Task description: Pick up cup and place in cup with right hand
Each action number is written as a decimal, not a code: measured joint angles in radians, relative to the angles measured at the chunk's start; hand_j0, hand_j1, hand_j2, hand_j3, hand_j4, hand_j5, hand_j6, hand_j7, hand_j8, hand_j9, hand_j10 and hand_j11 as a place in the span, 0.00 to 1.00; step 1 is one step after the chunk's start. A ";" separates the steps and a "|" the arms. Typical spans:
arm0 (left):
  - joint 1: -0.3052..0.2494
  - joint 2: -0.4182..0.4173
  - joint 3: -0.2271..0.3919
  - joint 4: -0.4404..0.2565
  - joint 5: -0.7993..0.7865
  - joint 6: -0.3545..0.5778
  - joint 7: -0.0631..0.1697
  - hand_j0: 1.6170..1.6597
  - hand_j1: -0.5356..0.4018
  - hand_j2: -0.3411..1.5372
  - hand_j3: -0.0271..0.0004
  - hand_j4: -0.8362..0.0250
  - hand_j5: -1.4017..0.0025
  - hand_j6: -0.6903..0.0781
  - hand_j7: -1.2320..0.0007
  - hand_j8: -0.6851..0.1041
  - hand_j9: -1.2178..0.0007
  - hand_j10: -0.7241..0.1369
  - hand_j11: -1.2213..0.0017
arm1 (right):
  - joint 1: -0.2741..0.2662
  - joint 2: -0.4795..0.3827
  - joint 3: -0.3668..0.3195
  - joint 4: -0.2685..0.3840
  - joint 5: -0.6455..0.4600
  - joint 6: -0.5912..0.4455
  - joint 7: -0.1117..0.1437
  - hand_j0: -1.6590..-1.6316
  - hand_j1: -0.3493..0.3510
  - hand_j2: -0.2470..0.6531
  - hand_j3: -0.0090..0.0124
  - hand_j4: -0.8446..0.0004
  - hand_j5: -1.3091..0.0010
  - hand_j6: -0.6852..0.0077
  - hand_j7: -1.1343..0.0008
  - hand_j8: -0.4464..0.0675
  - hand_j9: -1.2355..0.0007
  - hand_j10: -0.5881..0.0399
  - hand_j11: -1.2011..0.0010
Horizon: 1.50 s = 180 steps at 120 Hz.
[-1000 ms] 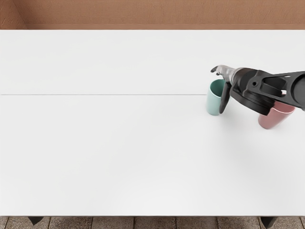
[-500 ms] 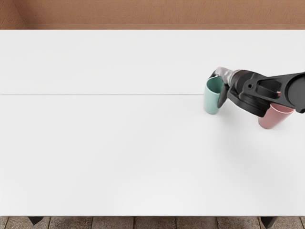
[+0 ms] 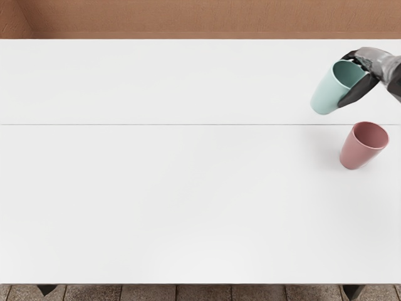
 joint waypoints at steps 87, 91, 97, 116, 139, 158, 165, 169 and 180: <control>0.000 0.000 0.000 0.000 0.000 0.000 0.000 0.96 0.94 0.18 0.97 0.97 0.99 0.89 0.99 0.86 0.99 0.84 0.99 | 0.011 -0.241 -0.061 0.117 -0.055 0.076 0.000 0.26 0.73 0.25 0.57 0.78 0.29 0.79 0.28 0.64 0.24 0.33 0.17; 0.000 0.000 0.000 0.000 0.000 0.000 0.000 0.96 0.94 0.18 0.97 0.97 0.99 0.89 0.99 0.86 0.99 0.84 0.99 | 0.009 -0.239 -0.065 0.114 -0.061 0.076 0.000 0.26 0.73 0.25 0.57 0.78 0.29 0.79 0.28 0.64 0.24 0.34 0.17; 0.000 0.000 0.000 0.000 0.000 0.000 0.000 0.96 0.94 0.18 0.97 0.97 0.99 0.89 0.99 0.86 0.99 0.84 0.99 | 0.008 -0.240 -0.068 0.111 -0.067 0.076 0.000 0.26 0.73 0.25 0.57 0.78 0.29 0.79 0.28 0.65 0.23 0.34 0.17; 0.000 0.000 0.000 0.000 0.000 0.000 0.000 0.96 0.94 0.18 0.97 0.97 0.99 0.89 0.99 0.86 0.99 0.84 0.99 | 0.009 -0.245 -0.071 0.108 -0.075 0.082 0.000 0.26 0.73 0.25 0.56 0.78 0.29 0.80 0.28 0.65 0.23 0.34 0.17; 0.000 0.000 0.000 0.000 0.000 0.000 0.000 0.96 0.94 0.18 0.97 0.97 0.99 0.89 0.99 0.86 0.99 0.84 0.99 | 0.010 -0.275 -0.066 0.121 -0.076 0.128 0.000 0.26 0.73 0.25 0.57 0.78 0.29 0.79 0.28 0.65 0.24 0.33 0.17; 0.000 0.000 0.000 0.000 0.000 0.000 0.000 0.96 0.94 0.18 0.97 0.97 0.99 0.89 0.99 0.86 0.99 0.84 0.99 | 0.010 -0.287 -0.062 0.126 -0.076 0.156 0.000 0.26 0.73 0.24 0.56 0.78 0.29 0.79 0.28 0.65 0.24 0.34 0.17; 0.000 0.000 0.000 0.000 0.000 0.000 0.000 0.96 0.94 0.18 0.97 0.97 0.99 0.89 0.99 0.86 0.99 0.84 0.99 | 0.010 -0.281 -0.061 0.126 -0.075 0.159 0.000 0.25 0.73 0.24 0.57 0.78 0.29 0.79 0.28 0.64 0.24 0.33 0.17; 0.000 0.000 0.000 0.000 0.000 0.000 0.000 0.96 0.94 0.18 0.97 0.97 0.99 0.89 0.99 0.86 0.99 0.84 0.99 | 0.011 -0.277 -0.061 0.126 -0.074 0.160 0.000 0.25 0.73 0.24 0.57 0.78 0.29 0.79 0.28 0.64 0.24 0.33 0.17; 0.000 0.000 0.000 0.000 0.000 0.000 0.000 0.96 0.94 0.18 0.97 0.97 0.99 0.89 0.99 0.86 0.99 0.84 0.99 | 0.013 -0.269 -0.060 0.127 -0.073 0.162 0.000 0.25 0.73 0.25 0.57 0.78 0.29 0.79 0.28 0.64 0.24 0.33 0.17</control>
